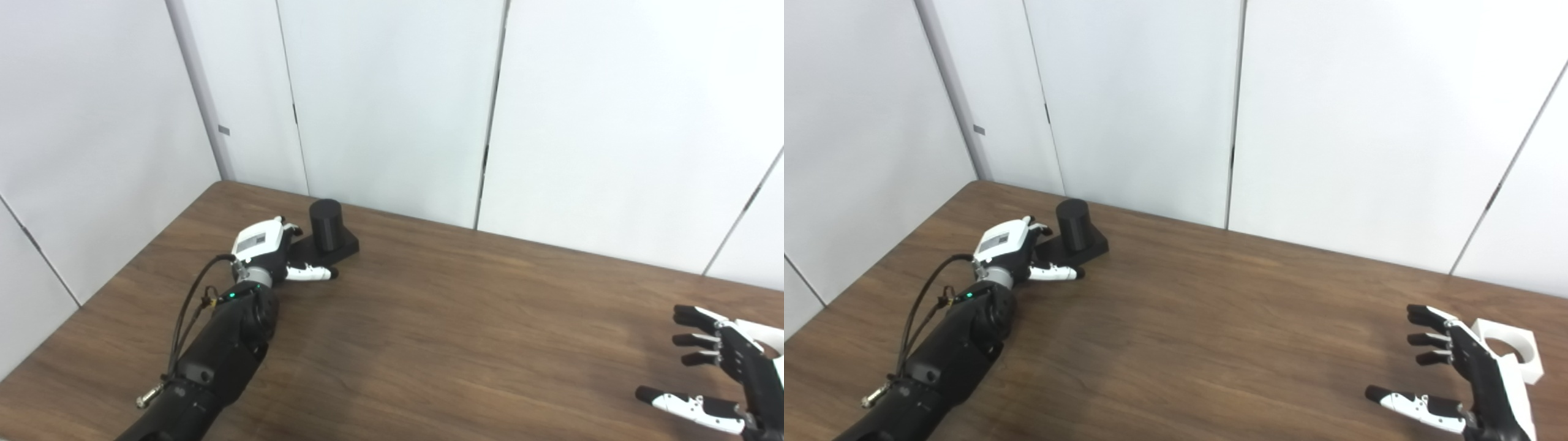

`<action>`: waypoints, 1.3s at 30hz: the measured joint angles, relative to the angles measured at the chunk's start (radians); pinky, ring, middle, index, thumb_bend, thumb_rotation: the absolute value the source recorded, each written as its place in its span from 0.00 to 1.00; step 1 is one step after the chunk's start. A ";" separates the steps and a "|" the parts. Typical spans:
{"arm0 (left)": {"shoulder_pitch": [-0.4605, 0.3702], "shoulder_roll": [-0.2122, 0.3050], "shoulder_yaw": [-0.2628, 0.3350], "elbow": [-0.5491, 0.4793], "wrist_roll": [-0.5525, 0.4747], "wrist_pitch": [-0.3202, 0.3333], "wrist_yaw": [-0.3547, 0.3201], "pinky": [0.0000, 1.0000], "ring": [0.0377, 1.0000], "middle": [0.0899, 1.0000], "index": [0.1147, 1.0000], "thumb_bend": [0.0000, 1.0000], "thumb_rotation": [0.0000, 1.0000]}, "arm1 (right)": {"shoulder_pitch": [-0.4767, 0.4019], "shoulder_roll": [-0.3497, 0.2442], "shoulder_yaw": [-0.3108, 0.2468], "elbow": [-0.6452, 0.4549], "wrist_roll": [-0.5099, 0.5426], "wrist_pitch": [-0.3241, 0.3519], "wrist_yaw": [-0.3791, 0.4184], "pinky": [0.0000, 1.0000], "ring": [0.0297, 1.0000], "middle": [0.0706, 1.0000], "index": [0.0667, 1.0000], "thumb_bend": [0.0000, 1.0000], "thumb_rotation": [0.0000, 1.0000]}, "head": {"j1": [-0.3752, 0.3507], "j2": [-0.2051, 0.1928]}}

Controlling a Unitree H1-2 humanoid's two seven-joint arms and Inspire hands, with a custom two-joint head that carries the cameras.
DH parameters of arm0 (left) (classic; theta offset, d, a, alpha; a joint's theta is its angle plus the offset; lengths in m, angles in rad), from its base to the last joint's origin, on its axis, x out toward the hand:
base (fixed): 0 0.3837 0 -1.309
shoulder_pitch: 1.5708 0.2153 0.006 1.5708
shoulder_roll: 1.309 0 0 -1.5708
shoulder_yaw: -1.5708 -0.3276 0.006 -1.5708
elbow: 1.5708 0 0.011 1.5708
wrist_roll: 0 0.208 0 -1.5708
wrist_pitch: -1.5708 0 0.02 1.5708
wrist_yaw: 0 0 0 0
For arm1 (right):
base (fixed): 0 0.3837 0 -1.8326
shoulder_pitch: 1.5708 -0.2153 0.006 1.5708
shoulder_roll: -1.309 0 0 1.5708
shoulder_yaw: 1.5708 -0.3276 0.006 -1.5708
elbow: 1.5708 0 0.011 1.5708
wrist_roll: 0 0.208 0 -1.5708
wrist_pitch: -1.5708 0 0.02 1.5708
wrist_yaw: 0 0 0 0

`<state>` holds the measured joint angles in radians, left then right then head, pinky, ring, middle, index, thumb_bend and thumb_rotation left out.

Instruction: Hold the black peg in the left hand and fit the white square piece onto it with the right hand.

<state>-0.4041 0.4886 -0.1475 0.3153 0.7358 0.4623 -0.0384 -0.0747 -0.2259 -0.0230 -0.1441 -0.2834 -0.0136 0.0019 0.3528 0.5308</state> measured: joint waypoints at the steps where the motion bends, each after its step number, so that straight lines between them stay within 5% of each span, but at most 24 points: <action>1: 0.000 0.000 -0.003 0.003 0.000 0.000 0.000 1.00 1.00 1.00 0.82 1.00 0.57 | 0.000 0.000 0.000 0.000 0.001 0.000 0.000 0.55 0.65 0.74 0.73 0.65 0.00 | -0.002 0.000; 18: -0.049 0.007 -0.019 0.144 -0.017 -0.049 0.054 1.00 1.00 1.00 0.76 0.98 0.50 | 0.006 0.000 0.000 -0.021 0.003 0.000 0.002 0.54 0.65 0.73 0.73 0.62 0.00 | -0.014 0.009; 26: -0.058 0.038 -0.037 0.176 -0.034 -0.129 0.076 1.00 1.00 0.93 0.59 0.80 0.32 | 0.011 0.000 -0.002 -0.031 0.001 0.006 0.002 0.55 0.65 0.74 0.73 0.60 0.00 | -0.015 0.020; 27: -0.058 0.039 -0.038 0.176 -0.037 -0.137 0.078 0.99 0.98 0.90 0.51 0.66 0.20 | 0.011 -0.001 -0.002 -0.031 0.000 0.006 0.002 0.55 0.65 0.74 0.73 0.60 0.00 | -0.015 0.020; 29: -0.058 0.045 -0.044 0.176 -0.042 -0.168 0.080 0.96 0.95 0.85 0.44 0.55 0.10 | 0.011 -0.001 -0.002 -0.031 0.000 0.006 0.002 0.55 0.66 0.74 0.73 0.59 0.00 | -0.014 0.021; 39: -0.066 0.070 -0.078 0.167 -0.057 -0.233 0.062 0.89 0.91 0.82 0.42 0.52 0.06 | 0.012 -0.001 -0.006 -0.032 -0.003 0.008 0.002 0.55 0.65 0.74 0.72 0.58 0.00 | -0.018 0.029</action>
<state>-0.4696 0.5585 -0.2255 0.4826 0.6791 0.2295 0.0232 -0.0631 -0.2266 -0.0288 -0.1757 -0.2869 -0.0053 0.0038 0.3344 0.5599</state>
